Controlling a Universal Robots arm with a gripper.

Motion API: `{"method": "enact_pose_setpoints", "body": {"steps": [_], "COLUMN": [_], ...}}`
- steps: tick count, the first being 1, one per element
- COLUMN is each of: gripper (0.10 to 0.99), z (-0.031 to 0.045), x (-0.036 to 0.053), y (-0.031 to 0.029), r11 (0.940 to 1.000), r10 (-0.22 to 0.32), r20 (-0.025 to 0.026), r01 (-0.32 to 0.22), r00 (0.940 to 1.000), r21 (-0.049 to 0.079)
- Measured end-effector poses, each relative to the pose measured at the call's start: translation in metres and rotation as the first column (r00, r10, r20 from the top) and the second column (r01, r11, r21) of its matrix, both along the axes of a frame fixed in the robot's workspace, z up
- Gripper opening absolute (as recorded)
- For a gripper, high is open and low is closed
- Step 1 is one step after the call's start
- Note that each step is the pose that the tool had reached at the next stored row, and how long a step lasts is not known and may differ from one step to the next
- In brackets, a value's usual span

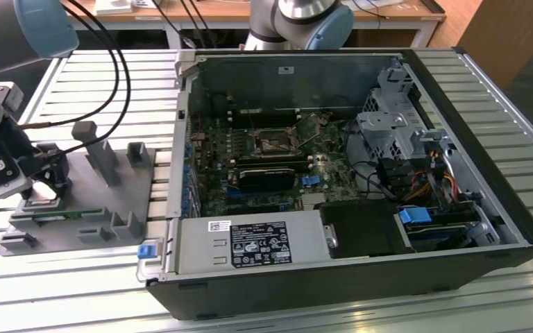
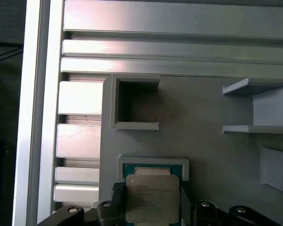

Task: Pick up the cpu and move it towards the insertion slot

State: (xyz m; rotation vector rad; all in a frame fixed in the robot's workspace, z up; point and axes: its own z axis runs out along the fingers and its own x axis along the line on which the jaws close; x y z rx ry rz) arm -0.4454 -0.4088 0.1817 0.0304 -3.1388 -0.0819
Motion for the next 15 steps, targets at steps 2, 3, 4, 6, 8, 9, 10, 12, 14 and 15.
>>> {"method": "enact_pose_setpoints", "body": {"steps": [2, 3, 4, 6, 8, 9, 10, 12, 14, 15], "gripper": [0.545, 0.545, 0.545, 0.545, 0.545, 0.545, 0.545, 0.545, 0.545, 0.545], "z": [0.0017, 0.003, 0.0047, 0.0072, 0.0095, 0.0104, 0.011, 0.0118, 0.0134, 0.0143], "x": [0.0, 0.0, 0.0, 0.0, 0.0, 0.0, 0.0001, 0.0, 0.0, 0.0], "y": [0.0, 0.0, 0.0, 0.0, 0.0, 0.0, -0.0001, 0.0, 0.0, 0.0], "r11": [1.0, 1.0, 1.0, 1.0, 1.0, 1.0, 1.0, 1.0, 1.0, 1.0], "r10": [0.0, 0.0, 0.0, 0.0, 0.0, 0.0, 0.0, 0.0, 0.0, 0.0], "r20": [-0.0001, 0.0, 0.0, -0.0001, -0.0001, 0.0, 0.0, 0.0, 0.0, 0.0], "r01": [0.0, 0.0, 0.0, 0.0, 0.0, 0.0, 0.0, 0.0, 0.0, 0.0], "r00": [1.0, 1.0, 1.0, 1.0, 1.0, 1.0, 1.0, 1.0, 1.0, 1.0], "r21": [0.0, 0.0, 0.0, 0.0, 0.001, 0.002, 0.005, 0.005, 0.005, 0.005]}}
